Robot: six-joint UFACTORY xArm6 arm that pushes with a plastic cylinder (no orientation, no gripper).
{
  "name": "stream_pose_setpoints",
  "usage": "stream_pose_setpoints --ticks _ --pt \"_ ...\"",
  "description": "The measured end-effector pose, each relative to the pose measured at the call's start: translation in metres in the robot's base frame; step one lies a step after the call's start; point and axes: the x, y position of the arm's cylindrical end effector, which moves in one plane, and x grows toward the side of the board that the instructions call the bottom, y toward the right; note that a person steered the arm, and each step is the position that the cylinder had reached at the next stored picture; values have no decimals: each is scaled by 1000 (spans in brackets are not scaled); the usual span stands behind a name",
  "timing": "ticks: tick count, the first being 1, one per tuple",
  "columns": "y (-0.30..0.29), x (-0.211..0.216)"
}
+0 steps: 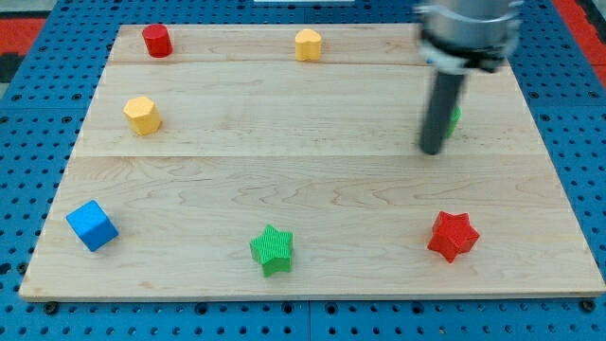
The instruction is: Move the green circle slightly to the left side
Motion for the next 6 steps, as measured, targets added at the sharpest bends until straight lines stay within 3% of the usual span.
stream_pose_setpoints --ticks 1,2,3,4,5,6 --pt "77 -3" --pt "74 -49" --pt "19 -44" --pt "-19 -4" --pt "-12 -29" --pt "-7 -81"
